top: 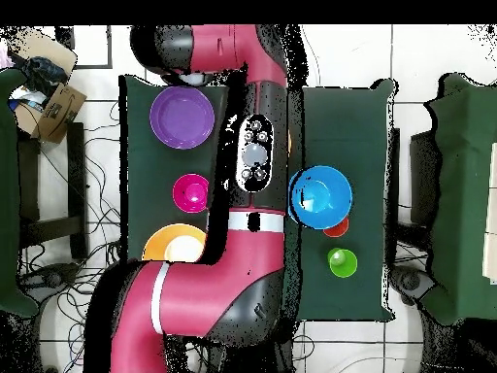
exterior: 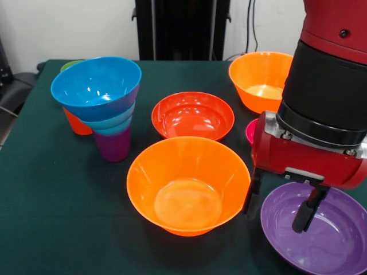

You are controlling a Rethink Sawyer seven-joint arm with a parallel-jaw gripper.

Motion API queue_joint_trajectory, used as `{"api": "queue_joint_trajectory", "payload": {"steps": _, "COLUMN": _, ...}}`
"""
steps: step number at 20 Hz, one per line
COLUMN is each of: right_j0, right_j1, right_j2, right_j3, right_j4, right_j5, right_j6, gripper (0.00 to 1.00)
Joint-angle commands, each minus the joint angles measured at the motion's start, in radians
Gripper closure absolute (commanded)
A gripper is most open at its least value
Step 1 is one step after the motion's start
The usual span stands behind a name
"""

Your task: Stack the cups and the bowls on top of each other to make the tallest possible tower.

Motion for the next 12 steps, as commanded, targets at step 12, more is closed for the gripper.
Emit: {"api": "queue_joint_trajectory", "payload": {"steps": 12, "right_j0": 0.011, "right_j1": 0.030, "right_j2": -0.006, "right_j3": 0.023, "right_j4": 0.041, "right_j5": 0.024, "right_j6": 0.127, "gripper": 0.00}}
